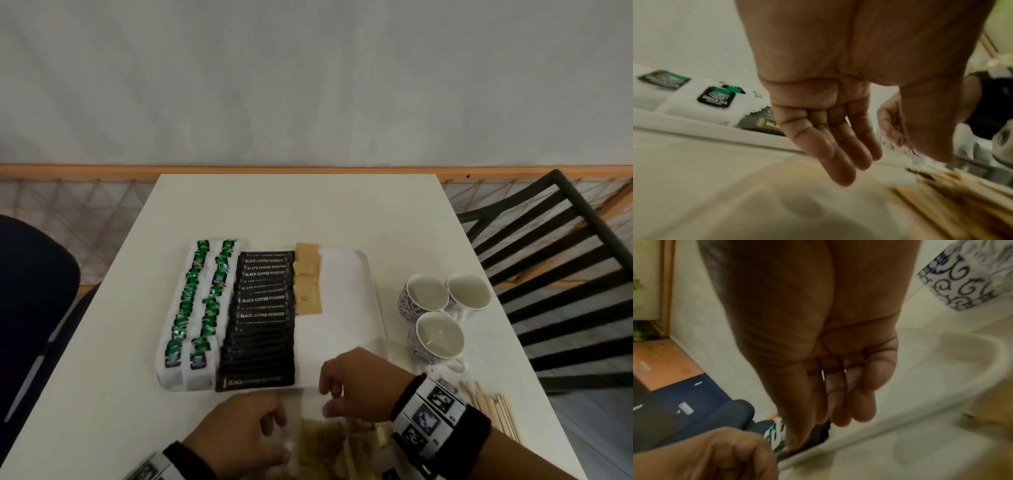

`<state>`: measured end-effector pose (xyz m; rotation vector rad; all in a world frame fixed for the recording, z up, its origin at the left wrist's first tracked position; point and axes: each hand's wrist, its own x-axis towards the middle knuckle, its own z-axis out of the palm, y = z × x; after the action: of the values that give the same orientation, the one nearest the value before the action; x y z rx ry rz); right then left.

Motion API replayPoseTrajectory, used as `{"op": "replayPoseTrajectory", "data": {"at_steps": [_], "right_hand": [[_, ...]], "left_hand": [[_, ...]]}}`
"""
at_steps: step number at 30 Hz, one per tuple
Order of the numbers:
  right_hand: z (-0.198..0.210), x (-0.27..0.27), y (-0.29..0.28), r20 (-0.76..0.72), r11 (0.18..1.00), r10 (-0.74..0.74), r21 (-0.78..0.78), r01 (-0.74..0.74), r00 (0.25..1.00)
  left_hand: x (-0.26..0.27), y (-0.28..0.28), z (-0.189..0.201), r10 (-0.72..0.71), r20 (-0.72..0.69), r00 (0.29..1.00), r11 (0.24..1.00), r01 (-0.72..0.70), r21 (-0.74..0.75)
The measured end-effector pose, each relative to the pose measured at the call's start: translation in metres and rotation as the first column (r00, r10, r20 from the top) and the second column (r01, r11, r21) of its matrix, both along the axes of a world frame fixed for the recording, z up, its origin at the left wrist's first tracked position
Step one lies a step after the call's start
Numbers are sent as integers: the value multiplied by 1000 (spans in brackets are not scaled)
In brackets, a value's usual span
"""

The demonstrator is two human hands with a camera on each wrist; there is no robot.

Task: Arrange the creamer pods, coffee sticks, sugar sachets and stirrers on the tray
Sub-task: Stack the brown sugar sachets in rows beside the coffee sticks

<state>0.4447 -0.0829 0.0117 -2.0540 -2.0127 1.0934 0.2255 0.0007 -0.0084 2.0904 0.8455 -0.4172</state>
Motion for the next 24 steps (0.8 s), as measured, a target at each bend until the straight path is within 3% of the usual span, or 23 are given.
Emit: {"op": "replayPoseTrajectory", "data": {"at_steps": [7,10,15,24], "right_hand": [[-20,-30,-35,223,977,211,-88,-196,952],[-28,-43,-32,304,970,244,-101,-223,921],[-33,-49,-29,292,992,122,-73,-105,949],[-34,-46,-33,196,996,76,-63,-64,978]], "left_hand": [[4,-37,-15,-205,-174,963,939,243,241],[4,-45,-21,-215,-224,950,905,280,318],[1,-42,-22,-175,-203,963,932,229,282],[0,-39,-23,-198,-193,961,957,232,175]]}}
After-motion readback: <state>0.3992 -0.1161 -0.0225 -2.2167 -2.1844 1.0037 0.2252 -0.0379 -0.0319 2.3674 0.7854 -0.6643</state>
